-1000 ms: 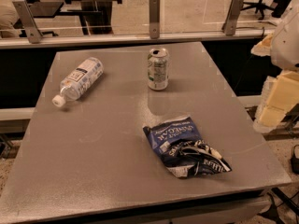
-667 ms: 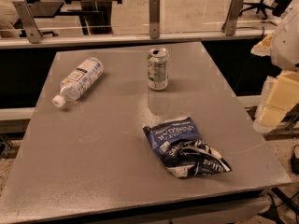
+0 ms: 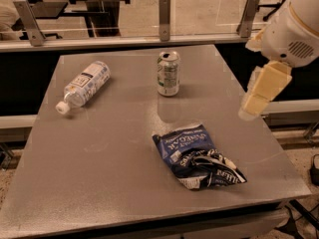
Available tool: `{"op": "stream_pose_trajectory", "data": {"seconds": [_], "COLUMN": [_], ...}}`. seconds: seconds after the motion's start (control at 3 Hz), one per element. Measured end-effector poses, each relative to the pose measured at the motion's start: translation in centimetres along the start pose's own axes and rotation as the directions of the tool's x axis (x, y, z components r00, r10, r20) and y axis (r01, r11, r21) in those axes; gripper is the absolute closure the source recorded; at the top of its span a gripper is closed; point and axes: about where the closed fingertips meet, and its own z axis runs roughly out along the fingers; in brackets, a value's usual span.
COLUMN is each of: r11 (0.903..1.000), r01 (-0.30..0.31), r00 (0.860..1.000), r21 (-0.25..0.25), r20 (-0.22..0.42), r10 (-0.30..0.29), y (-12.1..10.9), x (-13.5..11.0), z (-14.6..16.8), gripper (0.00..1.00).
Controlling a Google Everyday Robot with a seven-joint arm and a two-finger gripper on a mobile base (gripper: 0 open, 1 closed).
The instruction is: Move 7up can near blue chip bag
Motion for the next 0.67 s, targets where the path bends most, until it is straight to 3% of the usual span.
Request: {"op": "stream_pose_trajectory", "data": {"seconds": [0.67], "r11": [0.9974], "r01": [-0.07], "r00": [0.987], "r21": [-0.015], "r20": [0.142], "r10": [0.072], "y": [-3.8], "x": [-4.4], "z": [4.1], "gripper": [0.0]}}
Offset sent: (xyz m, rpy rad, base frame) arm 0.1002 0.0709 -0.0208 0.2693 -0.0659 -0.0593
